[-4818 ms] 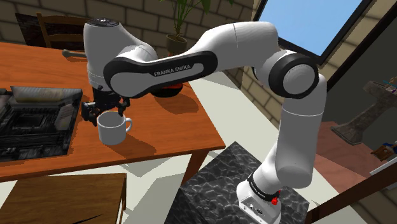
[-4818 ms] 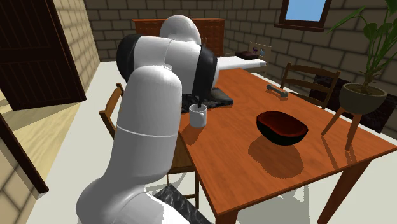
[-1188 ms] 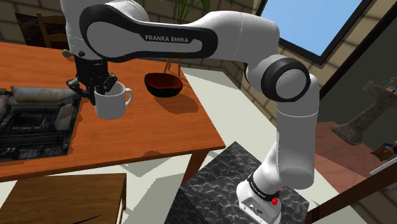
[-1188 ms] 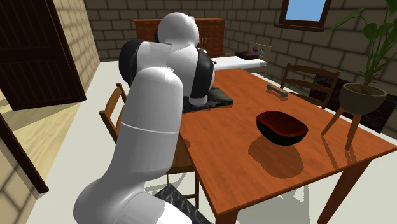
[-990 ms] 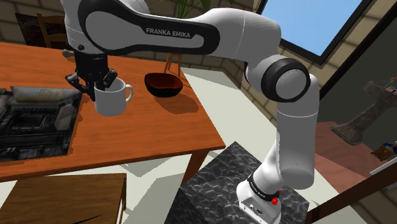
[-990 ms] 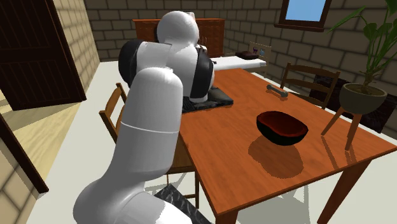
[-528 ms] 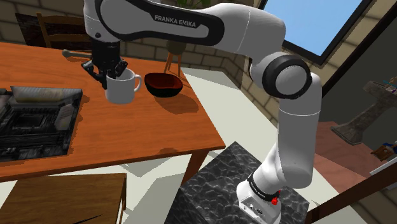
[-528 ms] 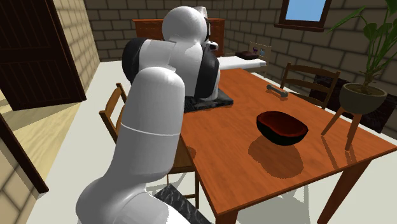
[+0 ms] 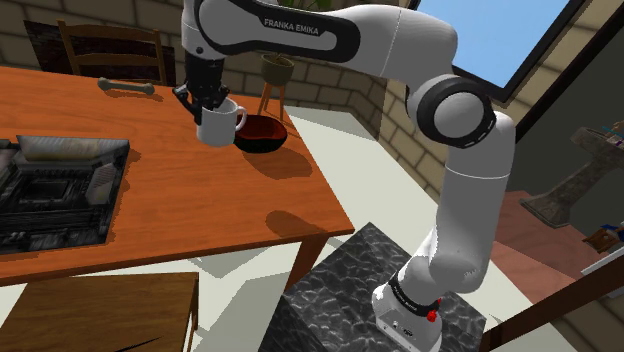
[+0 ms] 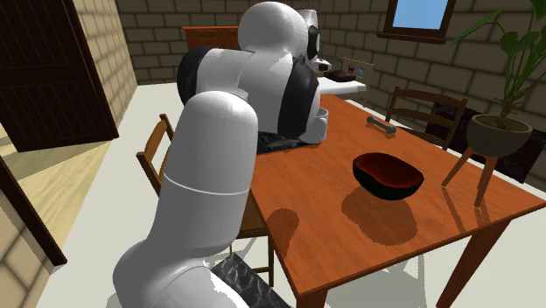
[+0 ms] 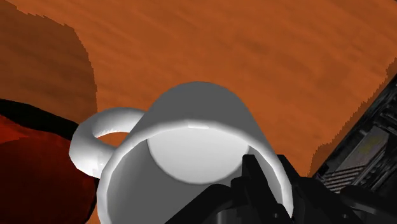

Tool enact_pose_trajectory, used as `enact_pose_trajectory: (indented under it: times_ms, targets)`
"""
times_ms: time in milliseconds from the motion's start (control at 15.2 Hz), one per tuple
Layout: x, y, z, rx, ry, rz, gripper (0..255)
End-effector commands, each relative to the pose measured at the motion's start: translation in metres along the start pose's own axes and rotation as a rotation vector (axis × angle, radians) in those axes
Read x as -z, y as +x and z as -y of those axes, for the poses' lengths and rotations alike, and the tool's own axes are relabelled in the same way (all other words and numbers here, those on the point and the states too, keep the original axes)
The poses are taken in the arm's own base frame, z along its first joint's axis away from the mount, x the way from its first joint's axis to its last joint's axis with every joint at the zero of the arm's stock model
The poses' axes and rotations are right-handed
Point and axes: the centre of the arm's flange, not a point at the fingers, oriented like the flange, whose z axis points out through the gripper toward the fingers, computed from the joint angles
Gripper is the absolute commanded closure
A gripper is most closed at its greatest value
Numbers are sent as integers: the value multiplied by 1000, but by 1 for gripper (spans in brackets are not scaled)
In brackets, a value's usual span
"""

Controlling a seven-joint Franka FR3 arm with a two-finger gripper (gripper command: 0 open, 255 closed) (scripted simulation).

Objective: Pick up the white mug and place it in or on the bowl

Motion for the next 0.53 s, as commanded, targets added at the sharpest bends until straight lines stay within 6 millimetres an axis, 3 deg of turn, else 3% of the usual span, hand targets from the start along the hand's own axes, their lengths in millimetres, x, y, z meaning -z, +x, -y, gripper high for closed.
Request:
enact_pose_trajectory:
  times_ms: [0,462]
  targets:
    - [2,10,-26,2,0,-1,255]
    - [3,43,-112,2,0,-1,255]
